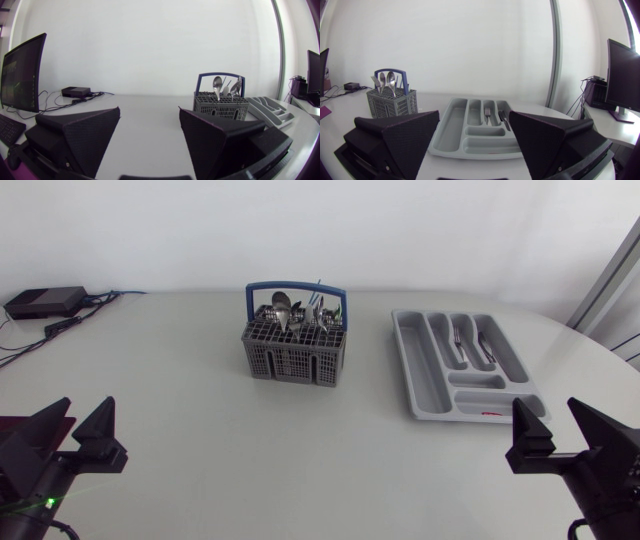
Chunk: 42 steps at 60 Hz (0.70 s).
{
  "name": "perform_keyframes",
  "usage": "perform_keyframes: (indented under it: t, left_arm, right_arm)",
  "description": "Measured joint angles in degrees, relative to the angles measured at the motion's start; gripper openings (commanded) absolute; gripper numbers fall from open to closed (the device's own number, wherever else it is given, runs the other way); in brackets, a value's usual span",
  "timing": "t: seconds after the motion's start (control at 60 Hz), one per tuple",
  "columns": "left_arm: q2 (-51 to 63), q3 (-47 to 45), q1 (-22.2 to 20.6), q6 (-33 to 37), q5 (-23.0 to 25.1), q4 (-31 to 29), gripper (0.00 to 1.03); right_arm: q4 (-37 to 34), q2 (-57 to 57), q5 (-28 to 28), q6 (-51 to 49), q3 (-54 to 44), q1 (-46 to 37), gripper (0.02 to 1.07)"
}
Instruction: Unload the cutlery basket into the drawer organizer.
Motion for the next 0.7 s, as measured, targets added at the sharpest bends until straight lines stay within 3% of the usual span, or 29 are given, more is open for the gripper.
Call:
perform_keyframes:
  t: [0.483,0.7]
  left_arm:
    - [0.87,2.89,-1.14,-0.44,-0.26,-0.46,0.94]
    - [17.38,13.07,-3.56,-1.53,-0.39,-0.59,0.94]
  right_arm:
    - [0.04,0.02,0.42,0.0,0.04,0.7,1.02]
    - [5.55,13.29,0.46,0.0,4.61,2.64,1.02]
